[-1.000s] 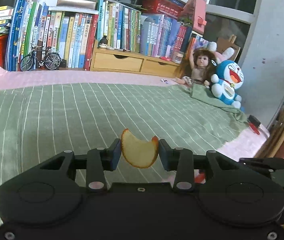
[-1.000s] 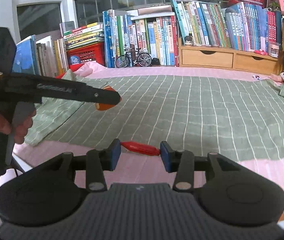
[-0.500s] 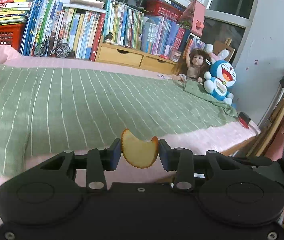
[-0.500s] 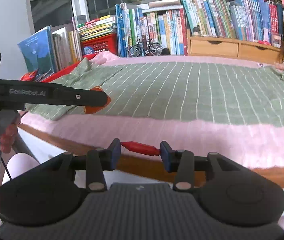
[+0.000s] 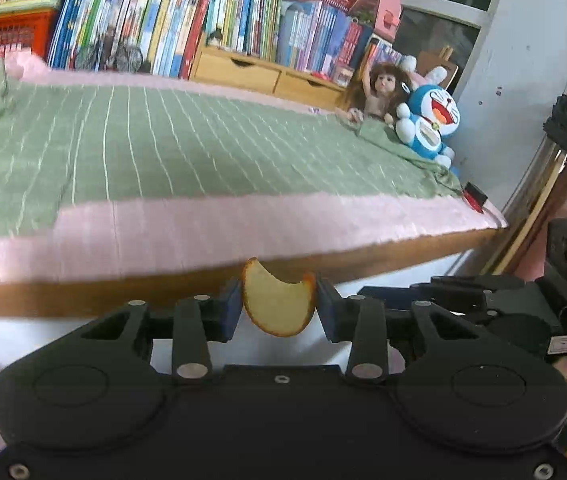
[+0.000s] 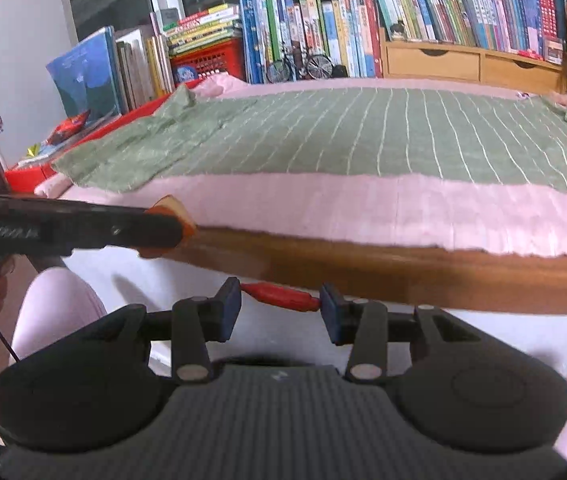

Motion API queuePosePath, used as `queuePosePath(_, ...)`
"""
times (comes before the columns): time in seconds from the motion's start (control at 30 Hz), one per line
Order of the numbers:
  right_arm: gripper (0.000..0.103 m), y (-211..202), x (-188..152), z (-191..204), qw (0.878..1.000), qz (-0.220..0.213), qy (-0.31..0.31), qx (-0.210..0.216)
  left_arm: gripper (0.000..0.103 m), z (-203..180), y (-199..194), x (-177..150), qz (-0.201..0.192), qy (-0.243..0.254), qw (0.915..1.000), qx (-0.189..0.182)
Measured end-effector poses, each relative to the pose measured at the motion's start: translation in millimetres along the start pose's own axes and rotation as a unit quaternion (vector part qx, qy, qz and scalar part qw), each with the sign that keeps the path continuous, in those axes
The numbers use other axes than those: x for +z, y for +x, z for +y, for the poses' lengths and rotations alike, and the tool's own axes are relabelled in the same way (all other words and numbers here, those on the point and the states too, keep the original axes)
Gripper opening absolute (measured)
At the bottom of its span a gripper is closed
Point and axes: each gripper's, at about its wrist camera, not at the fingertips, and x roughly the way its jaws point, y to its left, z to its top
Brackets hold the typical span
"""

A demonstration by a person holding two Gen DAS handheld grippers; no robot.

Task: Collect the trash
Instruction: 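Carry the bread slice and red stick over the bed's edge down to the bin, then open the left tool to drop the bread slice while the right tool drops the red stick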

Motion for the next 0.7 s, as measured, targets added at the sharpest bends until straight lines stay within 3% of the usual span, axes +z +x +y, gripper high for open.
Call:
queuePosePath(0.27, 0.047, 7.0, -23.0, 3.1, 0.999, 0.040, 0.006, -0.004, 0.038, 11.5, 19.8, -39.8, 0.059, -0.029, 0.9978, -0.005)
queuePosePath(0.5, 0.047, 18.7, -45.7, 0.6, 0.995, 0.076, 0.059, 0.004, 0.038, 25.3, 45.6, -75.5, 0.114, -0.066, 0.9913, -0.004)
queuePosePath(0.7, 0.047, 26.0, -51.6, -1.9, 0.993, 0.096, 0.068, -0.005, 0.039, 32.3, 58.5, -87.8, 0.131, -0.064, 0.9892, 0.013)
